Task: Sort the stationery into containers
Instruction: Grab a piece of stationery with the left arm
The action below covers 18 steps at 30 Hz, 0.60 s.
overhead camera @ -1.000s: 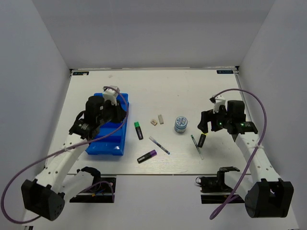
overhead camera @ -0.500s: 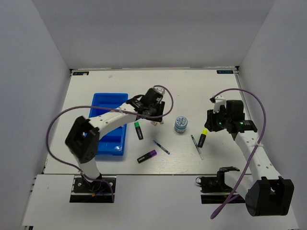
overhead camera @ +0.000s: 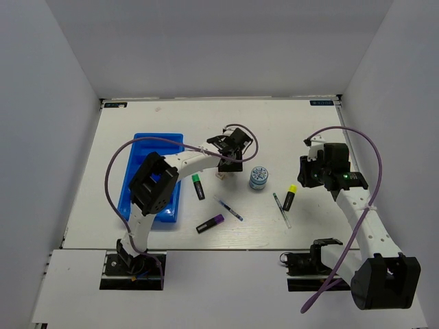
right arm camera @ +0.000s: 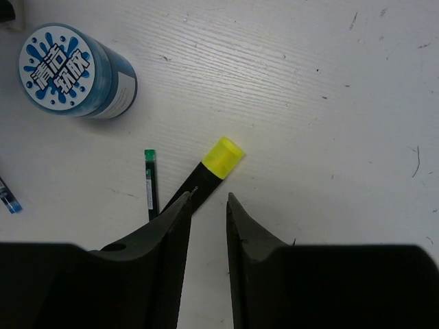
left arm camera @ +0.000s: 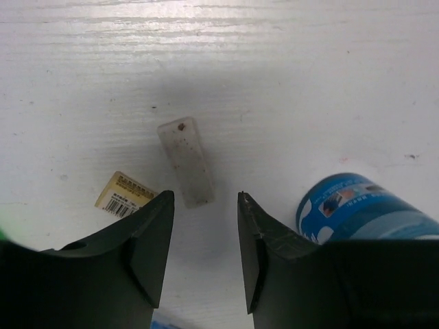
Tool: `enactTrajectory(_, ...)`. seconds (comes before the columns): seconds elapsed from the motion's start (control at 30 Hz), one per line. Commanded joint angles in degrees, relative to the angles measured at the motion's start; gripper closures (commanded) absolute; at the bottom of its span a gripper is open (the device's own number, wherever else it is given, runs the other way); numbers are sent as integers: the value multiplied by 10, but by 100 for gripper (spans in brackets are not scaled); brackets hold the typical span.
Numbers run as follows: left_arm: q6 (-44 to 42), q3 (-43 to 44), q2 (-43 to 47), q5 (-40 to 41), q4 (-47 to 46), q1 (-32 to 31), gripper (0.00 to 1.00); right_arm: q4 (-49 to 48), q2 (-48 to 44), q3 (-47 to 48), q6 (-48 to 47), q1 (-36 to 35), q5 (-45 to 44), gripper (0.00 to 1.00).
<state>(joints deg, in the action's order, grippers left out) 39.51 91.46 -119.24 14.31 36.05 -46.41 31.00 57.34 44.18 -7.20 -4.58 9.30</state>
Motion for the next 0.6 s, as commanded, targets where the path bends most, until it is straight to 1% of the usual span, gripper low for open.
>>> enactTrajectory(0.0,30,18,-5,41,16,-3,47,-10,-6,27,5,8,-9,69)
enactTrajectory(0.03,31,18,-8,42,16,-2,47,-9,-7,27,6,-2,-9,69)
enactTrajectory(0.17,40,27,-32,55,24,-5,46,-6,-8,28,8,-1,-7,69)
enactTrajectory(0.43,48,28,-55,70,9,-1,46,-5,-8,28,10,-2,1,69)
enactTrajectory(0.5,52,30,-62,72,9,-2,50,-3,-9,29,11,-2,1,69)
enactTrajectory(0.53,53,30,-65,76,10,-3,54,-4,-8,28,11,0,2,69)
enactTrajectory(0.57,53,28,-66,76,9,-3,63,-4,-7,28,11,-1,0,69)
